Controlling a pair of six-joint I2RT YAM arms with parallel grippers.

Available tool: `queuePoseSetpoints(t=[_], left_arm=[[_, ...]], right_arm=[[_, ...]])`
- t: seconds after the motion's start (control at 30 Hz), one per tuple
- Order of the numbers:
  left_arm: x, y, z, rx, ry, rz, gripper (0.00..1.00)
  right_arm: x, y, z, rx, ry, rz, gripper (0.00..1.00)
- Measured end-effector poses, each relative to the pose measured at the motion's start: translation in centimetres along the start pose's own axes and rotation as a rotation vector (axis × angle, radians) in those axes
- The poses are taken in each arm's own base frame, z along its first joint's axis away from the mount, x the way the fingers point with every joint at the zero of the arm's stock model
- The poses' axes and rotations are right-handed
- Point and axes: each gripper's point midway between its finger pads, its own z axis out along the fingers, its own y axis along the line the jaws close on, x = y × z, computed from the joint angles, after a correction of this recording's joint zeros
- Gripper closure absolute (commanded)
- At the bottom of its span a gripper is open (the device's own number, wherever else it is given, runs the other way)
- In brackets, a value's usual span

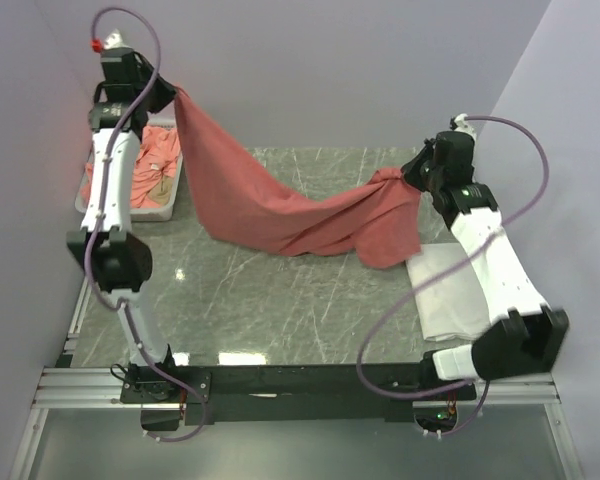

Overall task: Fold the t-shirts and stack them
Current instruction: Flatten the tshirt out

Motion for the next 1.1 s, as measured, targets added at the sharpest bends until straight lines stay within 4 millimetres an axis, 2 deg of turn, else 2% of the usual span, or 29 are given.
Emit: queuePoseSetpoints(t=[0.07, 0.1, 0.17, 0.23, 0.27, 0.33, 0.4, 0.43, 0.47, 0.53, 0.57, 0.67, 0.73, 0.83, 0.93, 1.0, 1.1], left_arm=[[2.1, 1.2, 3.4, -0.004, 0.049, -0.012, 0.97], [3.5, 2.1, 5.0, -0.012, 0.081, -0.018, 0.92], [7.0, 4.3, 8.2, -0.032, 0.161, -0.041, 0.92], [10.4, 6.4, 10.4, -0.059, 0.234, -0.06, 0.86], [11.8, 7.3, 11.1, -0.073, 0.265, -0.067, 0.85], [14.1, 8.6, 11.9, -0.091, 0.316, -0.083, 0.62], [14.8, 8.9, 11.9, -0.092, 0.337, -0.091, 0.46], [14.7, 8.7, 11.7, -0.084, 0.336, -0.093, 0.44], [14.6, 8.5, 11.4, -0.08, 0.333, -0.092, 0.43], [14.5, 8.5, 9.9, -0.096, 0.327, -0.082, 0.4], [14.6, 8.6, 8.5, -0.12, 0.328, -0.076, 0.41], [14.9, 9.1, 4.2, -0.195, 0.306, -0.062, 0.46], [15.6, 9.3, 0.8, -0.233, 0.285, -0.056, 0.48], [18.1, 10.0, -4.7, -0.282, 0.262, -0.061, 0.5], [22.2, 12.0, -8.8, -0.33, 0.282, -0.071, 0.5], [25.0, 14.4, -10.1, -0.392, 0.322, -0.071, 0.48], [28.6, 17.6, -11.0, -0.474, 0.386, -0.066, 0.47]], right_arm=[[1.6, -1.8, 3.3, 0.04, 0.064, 0.026, 1.0], [2.4, -2.5, 4.6, 0.055, 0.093, 0.038, 1.0], [5.2, -4.8, 7.9, 0.094, 0.18, 0.075, 1.0], [8.1, -6.8, 10.0, 0.123, 0.266, 0.117, 1.0], [9.4, -7.7, 10.9, 0.139, 0.306, 0.135, 1.0], [11.0, -8.8, 11.9, 0.156, 0.35, 0.163, 0.99], [11.8, -9.3, 12.4, 0.162, 0.373, 0.18, 0.93], [12.0, -9.2, 12.5, 0.159, 0.379, 0.184, 0.89], [12.0, -9.1, 12.5, 0.155, 0.383, 0.188, 0.79], [11.9, -8.9, 12.6, 0.144, 0.379, 0.188, 0.62], [11.8, -8.9, 12.6, 0.141, 0.376, 0.184, 0.5], [11.6, -9.1, 12.3, 0.154, 0.369, 0.167, 0.39], [11.1, -9.4, 11.9, 0.17, 0.35, 0.146, 0.39], [10.4, -9.9, 10.4, 0.2, 0.317, 0.125, 0.39], [10.2, -10.8, 8.6, 0.238, 0.286, 0.107, 0.39], [10.6, -11.6, 7.4, 0.266, 0.276, 0.1, 0.39], [11.9, -12.7, 6.0, 0.297, 0.282, 0.095, 0.39]])
